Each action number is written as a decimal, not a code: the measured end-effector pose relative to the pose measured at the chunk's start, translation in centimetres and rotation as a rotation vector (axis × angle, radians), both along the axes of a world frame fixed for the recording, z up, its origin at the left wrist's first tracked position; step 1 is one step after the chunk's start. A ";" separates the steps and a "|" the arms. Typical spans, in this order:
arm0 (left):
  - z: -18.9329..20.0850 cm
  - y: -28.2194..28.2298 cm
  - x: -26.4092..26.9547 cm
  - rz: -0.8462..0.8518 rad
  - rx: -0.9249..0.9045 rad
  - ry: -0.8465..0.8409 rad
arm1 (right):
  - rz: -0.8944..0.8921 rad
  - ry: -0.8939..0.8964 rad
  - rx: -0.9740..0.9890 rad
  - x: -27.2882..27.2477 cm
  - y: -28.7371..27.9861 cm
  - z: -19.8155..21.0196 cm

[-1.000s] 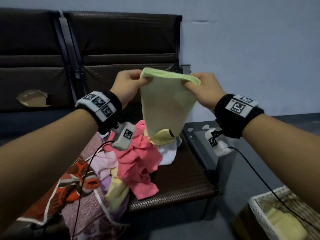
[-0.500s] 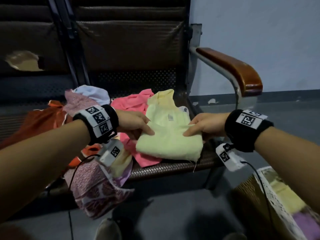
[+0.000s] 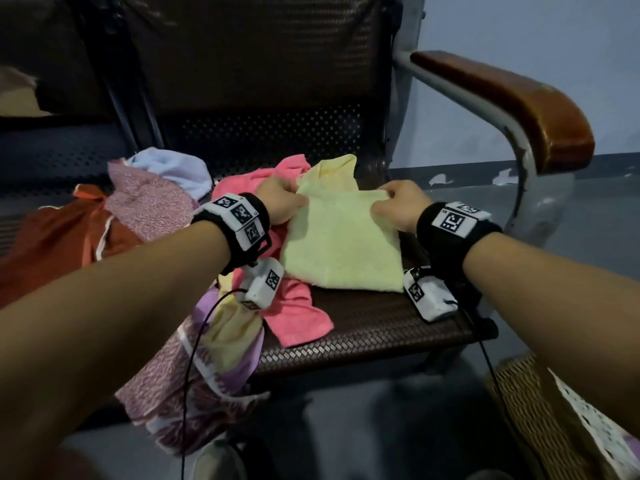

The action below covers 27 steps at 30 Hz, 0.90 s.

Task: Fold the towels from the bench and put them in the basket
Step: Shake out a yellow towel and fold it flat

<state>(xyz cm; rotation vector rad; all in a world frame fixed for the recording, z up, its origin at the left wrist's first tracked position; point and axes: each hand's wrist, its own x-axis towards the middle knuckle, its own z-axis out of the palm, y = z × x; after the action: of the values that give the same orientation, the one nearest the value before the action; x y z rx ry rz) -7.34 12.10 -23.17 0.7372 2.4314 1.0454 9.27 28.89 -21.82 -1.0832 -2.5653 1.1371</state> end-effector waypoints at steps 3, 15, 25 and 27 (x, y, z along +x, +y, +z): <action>0.1 -1.0 -0.4 -0.032 0.039 0.174 | 0.144 -0.031 0.161 1.0 -0.3 1.1; -0.1 -8.1 4.8 -0.568 -0.264 0.396 | 0.666 -0.413 0.499 6.0 -4.7 0.9; 1.6 -6.4 5.9 -0.359 -0.017 0.188 | 0.323 -0.086 0.112 7.7 -2.4 3.1; 1.7 -5.7 6.2 -0.269 -0.004 0.120 | 0.269 -0.082 0.098 7.5 -1.9 2.6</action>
<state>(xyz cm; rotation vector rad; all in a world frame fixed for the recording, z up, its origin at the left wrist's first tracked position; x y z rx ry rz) -1.12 6.42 -21.52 1.1186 2.3452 0.9129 16.79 27.02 -19.26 -0.7969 -2.8653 1.0245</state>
